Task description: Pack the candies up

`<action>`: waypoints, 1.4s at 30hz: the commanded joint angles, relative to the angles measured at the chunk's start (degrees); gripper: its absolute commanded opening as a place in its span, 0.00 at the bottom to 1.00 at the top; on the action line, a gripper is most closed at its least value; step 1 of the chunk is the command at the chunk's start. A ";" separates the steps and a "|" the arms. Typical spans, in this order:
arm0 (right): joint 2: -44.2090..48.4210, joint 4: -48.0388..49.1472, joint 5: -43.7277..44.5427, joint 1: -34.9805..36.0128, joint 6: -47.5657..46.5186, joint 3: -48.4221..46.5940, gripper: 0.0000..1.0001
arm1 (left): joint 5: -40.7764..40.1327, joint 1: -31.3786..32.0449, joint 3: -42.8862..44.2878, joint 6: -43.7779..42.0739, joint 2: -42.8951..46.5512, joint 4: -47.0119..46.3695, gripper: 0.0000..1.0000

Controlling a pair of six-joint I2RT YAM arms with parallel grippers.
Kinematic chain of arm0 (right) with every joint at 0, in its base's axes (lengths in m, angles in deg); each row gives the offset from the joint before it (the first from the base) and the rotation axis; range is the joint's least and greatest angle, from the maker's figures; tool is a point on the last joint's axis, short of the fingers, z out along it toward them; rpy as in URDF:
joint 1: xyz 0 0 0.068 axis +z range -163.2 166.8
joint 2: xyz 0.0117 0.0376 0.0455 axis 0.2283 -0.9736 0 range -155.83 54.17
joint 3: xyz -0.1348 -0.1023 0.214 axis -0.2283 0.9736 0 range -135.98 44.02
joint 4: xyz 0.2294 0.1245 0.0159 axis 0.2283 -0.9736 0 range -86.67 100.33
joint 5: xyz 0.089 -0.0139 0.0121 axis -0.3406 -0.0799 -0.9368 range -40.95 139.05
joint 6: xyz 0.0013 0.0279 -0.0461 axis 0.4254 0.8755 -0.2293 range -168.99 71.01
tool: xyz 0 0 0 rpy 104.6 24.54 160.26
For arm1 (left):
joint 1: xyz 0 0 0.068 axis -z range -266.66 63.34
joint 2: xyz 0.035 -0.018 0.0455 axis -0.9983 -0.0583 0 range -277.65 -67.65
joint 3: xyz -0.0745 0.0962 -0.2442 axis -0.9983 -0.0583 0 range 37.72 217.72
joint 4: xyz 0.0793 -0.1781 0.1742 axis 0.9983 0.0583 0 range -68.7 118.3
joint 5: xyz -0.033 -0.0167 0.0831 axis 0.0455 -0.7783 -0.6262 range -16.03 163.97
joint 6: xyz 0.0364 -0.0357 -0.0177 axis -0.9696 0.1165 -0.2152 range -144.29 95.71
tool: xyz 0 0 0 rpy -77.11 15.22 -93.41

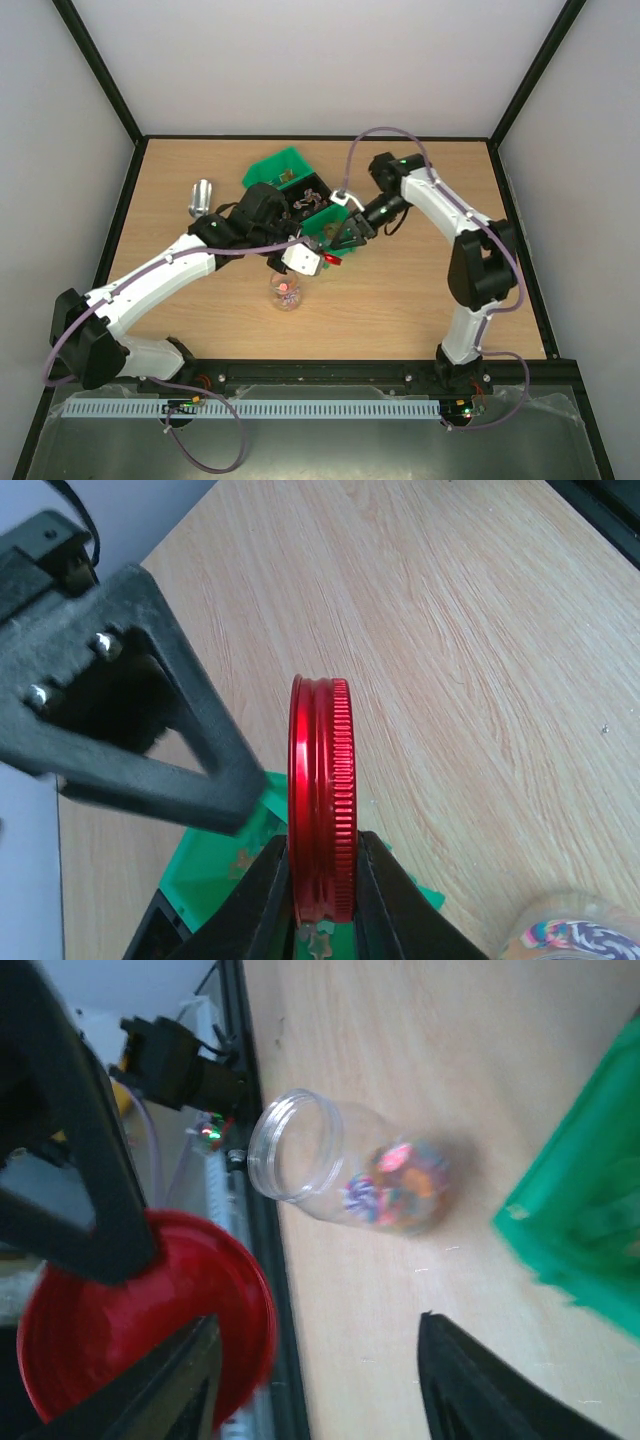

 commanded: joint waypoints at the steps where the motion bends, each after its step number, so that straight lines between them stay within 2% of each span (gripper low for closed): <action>1: 9.35 16.01 0.03 -6.05 9.97 4.61 0.64 | 2.00 -1.50 1.96 8.24 1.16 0.54 0.11; 4: 16.75 27.79 3.48 -8.11 12.23 11.00 0.76 | 4.22 -3.48 5.26 14.80 -0.49 1.70 0.11; 8: 24.31 36.24 8.43 -8.18 11.74 18.20 0.77 | 8.96 -7.61 11.85 23.46 -4.88 5.33 0.11; 15: 29.09 37.99 5.42 -8.04 11.06 20.56 0.74 | 14.11 -11.59 15.40 33.61 -7.49 5.64 0.11; 24: 31.53 42.26 5.27 -3.45 11.49 20.64 0.71 | 19.65 -13.17 15.51 39.53 -8.13 5.64 0.11; 28: 32.36 43.47 6.33 -0.71 11.76 20.33 0.66 | 20.57 -13.26 15.24 39.90 -7.91 6.67 0.11; 39: 31.45 43.11 2.91 0.59 14.78 19.30 0.38 | 21.00 -13.61 13.73 39.01 -6.57 6.91 0.12; 42: 31.27 42.93 2.84 0.83 14.91 19.02 0.33 | 20.83 -13.61 13.76 39.00 -6.56 7.05 0.12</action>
